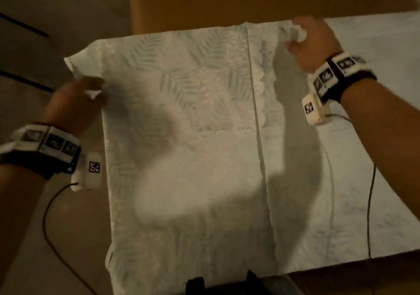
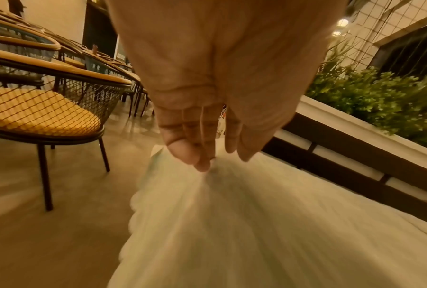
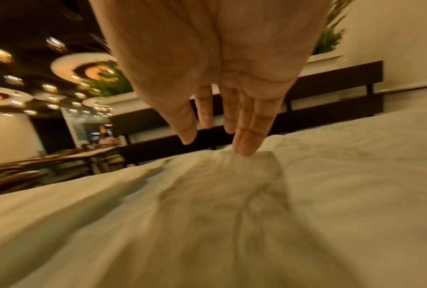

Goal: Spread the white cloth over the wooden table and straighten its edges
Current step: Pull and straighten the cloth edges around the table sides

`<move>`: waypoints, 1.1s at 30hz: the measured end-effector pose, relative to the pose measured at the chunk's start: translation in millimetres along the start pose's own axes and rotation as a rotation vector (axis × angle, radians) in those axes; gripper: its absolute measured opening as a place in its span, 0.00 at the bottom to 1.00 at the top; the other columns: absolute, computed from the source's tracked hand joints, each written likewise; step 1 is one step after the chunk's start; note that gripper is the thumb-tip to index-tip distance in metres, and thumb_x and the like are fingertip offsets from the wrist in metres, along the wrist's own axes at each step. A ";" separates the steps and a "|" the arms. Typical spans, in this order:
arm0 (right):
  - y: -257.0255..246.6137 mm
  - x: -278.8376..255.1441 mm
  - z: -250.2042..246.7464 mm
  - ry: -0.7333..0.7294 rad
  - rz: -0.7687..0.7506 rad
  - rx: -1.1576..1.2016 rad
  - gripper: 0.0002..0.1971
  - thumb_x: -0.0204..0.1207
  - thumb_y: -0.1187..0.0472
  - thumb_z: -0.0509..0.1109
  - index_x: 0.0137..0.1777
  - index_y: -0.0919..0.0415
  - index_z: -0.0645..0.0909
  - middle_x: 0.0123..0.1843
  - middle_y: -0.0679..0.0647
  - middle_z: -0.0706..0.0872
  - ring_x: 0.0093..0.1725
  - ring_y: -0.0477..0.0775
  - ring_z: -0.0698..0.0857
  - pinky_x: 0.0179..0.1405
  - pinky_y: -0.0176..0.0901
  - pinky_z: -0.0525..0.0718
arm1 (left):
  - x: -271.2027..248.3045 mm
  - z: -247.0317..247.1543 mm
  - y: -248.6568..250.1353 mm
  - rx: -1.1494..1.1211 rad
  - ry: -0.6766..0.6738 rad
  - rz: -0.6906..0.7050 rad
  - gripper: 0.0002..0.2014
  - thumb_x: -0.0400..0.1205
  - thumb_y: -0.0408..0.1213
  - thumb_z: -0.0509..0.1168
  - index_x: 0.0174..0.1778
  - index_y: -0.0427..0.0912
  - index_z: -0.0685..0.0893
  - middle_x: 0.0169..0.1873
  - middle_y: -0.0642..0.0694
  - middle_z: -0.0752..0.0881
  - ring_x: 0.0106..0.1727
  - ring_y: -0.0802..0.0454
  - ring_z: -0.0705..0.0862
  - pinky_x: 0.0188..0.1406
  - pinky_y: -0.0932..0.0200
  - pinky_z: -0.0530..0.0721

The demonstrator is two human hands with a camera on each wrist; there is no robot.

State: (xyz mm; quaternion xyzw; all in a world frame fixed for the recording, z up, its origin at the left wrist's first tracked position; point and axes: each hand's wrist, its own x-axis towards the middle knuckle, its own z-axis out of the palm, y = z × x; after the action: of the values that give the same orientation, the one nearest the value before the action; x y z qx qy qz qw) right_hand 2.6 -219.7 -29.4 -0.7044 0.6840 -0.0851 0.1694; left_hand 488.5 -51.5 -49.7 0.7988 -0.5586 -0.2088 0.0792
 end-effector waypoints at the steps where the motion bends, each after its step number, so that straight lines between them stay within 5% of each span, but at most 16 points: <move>1: 0.1 -29.5 2.0 -0.024 -0.043 0.019 0.19 0.79 0.56 0.68 0.70 0.55 0.77 0.69 0.63 0.79 0.64 0.66 0.81 0.64 0.51 0.78 | -33.0 0.0 9.4 0.021 -0.021 0.018 0.20 0.79 0.54 0.65 0.65 0.51 0.83 0.60 0.43 0.86 0.58 0.39 0.85 0.60 0.44 0.82; 4: 4.8 -140.4 12.9 -0.194 -0.147 0.077 0.12 0.79 0.55 0.70 0.60 0.57 0.81 0.57 0.63 0.83 0.53 0.66 0.84 0.55 0.52 0.82 | -130.5 23.8 -7.5 -0.062 -0.075 -0.093 0.19 0.79 0.47 0.70 0.65 0.50 0.81 0.56 0.41 0.87 0.52 0.37 0.87 0.53 0.43 0.85; 8: 8.0 -284.8 30.8 -0.421 -0.115 0.154 0.15 0.75 0.37 0.68 0.44 0.48 0.76 0.41 0.47 0.82 0.39 0.53 0.83 0.39 0.49 0.81 | -257.4 50.4 -15.9 -0.114 -0.069 -0.398 0.23 0.78 0.49 0.71 0.66 0.43 0.78 0.53 0.45 0.87 0.47 0.43 0.84 0.42 0.52 0.81; 11: 9.5 -358.3 42.4 -0.526 -0.128 0.092 0.22 0.70 0.27 0.65 0.44 0.46 0.72 0.45 0.44 0.79 0.43 0.50 0.80 0.43 0.50 0.82 | -322.5 69.5 -26.9 -0.042 -0.190 -0.567 0.23 0.79 0.58 0.68 0.60 0.44 0.84 0.52 0.41 0.89 0.49 0.39 0.86 0.43 0.53 0.79; 13: 12.0 -386.7 49.4 -0.547 -0.185 0.013 0.23 0.72 0.29 0.64 0.52 0.48 0.73 0.53 0.47 0.78 0.51 0.54 0.79 0.47 0.51 0.82 | -347.5 77.6 -28.7 -0.064 -0.162 -0.600 0.19 0.81 0.56 0.66 0.57 0.44 0.85 0.50 0.39 0.89 0.48 0.38 0.86 0.44 0.52 0.79; 17: 17.8 -398.7 59.0 -0.484 -0.299 -0.056 0.13 0.80 0.40 0.62 0.47 0.49 0.72 0.53 0.49 0.78 0.52 0.56 0.78 0.44 0.50 0.82 | -364.2 81.2 -28.4 -0.065 -0.032 -0.624 0.13 0.84 0.47 0.65 0.52 0.41 0.87 0.48 0.36 0.90 0.48 0.36 0.86 0.44 0.51 0.80; 26: 21.8 -398.1 56.7 -0.507 -0.302 -0.084 0.12 0.81 0.43 0.62 0.41 0.47 0.69 0.46 0.46 0.76 0.45 0.54 0.77 0.43 0.53 0.82 | -385.9 90.0 -37.6 -0.156 -0.017 -0.668 0.10 0.85 0.47 0.62 0.51 0.46 0.84 0.44 0.44 0.85 0.40 0.47 0.82 0.41 0.54 0.78; 30: -5.6 -398.6 54.4 -0.526 -0.290 -0.157 0.08 0.81 0.48 0.60 0.42 0.48 0.70 0.45 0.48 0.78 0.42 0.55 0.80 0.41 0.52 0.82 | -400.1 99.5 -72.4 -0.252 -0.040 -0.683 0.15 0.87 0.45 0.57 0.57 0.41 0.86 0.52 0.37 0.88 0.51 0.38 0.85 0.49 0.51 0.80; 33: -53.7 -407.7 60.8 -0.557 -0.438 -0.129 0.04 0.81 0.49 0.60 0.48 0.47 0.72 0.48 0.47 0.78 0.44 0.53 0.81 0.42 0.52 0.83 | -408.3 108.6 -103.5 -0.343 -0.099 -0.739 0.15 0.86 0.46 0.60 0.57 0.40 0.86 0.52 0.40 0.88 0.51 0.41 0.85 0.51 0.52 0.81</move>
State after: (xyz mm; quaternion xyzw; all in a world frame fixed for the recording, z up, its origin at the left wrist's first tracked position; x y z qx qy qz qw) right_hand 53.9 192.7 -21.2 -0.8397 0.4483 0.1193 0.2823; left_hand 413.6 375.5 -84.7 0.9099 -0.1942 -0.3515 0.1037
